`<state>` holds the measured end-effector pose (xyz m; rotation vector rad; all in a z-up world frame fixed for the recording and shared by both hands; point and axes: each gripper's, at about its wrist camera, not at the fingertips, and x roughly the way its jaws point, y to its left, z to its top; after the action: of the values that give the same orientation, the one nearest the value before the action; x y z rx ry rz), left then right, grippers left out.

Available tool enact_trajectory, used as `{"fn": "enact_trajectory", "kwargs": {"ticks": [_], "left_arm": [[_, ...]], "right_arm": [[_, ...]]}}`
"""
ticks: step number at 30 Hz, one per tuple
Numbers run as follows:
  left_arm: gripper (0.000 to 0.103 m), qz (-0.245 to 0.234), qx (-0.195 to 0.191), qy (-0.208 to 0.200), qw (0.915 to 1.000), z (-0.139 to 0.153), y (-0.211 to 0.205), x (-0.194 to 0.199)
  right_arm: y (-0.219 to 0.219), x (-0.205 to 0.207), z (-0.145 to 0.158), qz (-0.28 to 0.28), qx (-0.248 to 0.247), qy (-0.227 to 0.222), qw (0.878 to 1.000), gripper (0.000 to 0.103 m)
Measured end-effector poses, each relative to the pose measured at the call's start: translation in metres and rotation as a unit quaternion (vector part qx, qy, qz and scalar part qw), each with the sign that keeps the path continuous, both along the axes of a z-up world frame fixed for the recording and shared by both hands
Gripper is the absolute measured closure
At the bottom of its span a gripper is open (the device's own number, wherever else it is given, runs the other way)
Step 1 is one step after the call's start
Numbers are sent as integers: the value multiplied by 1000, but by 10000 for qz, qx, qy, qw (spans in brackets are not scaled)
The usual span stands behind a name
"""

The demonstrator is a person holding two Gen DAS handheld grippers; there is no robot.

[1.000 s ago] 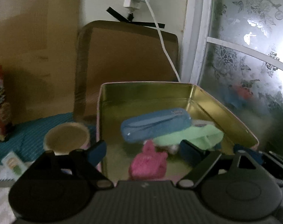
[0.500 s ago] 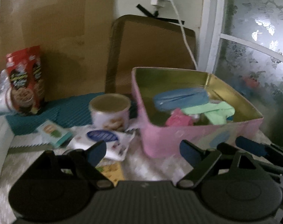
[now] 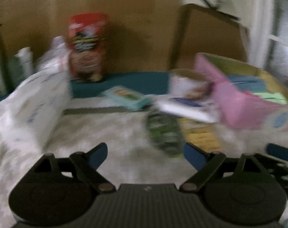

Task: Organize soft objects
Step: 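Reach the right tool to the yellow sticker card and grasp it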

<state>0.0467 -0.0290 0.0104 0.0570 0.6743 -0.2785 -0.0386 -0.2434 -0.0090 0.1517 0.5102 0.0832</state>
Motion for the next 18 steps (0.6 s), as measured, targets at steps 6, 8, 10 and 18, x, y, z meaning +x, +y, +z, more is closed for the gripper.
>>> {"fn": "enact_trajectory", "kwargs": {"ticks": [6, 8, 10, 18], "left_arm": [[13, 552, -286, 165, 9979, -10, 40, 15], [12, 580, -544, 126, 9968, -10, 51, 16], [12, 594, -658, 142, 9960, -11, 55, 16], [12, 504, -833, 113, 9952, -11, 58, 14]], "right_arm": [[27, 13, -1, 462, -184, 127, 9987, 51], [35, 20, 0, 614, -220, 185, 9977, 50], [42, 28, 1, 704, -283, 203, 9969, 44], [61, 60, -6, 847, -482, 467, 9941, 35]]}}
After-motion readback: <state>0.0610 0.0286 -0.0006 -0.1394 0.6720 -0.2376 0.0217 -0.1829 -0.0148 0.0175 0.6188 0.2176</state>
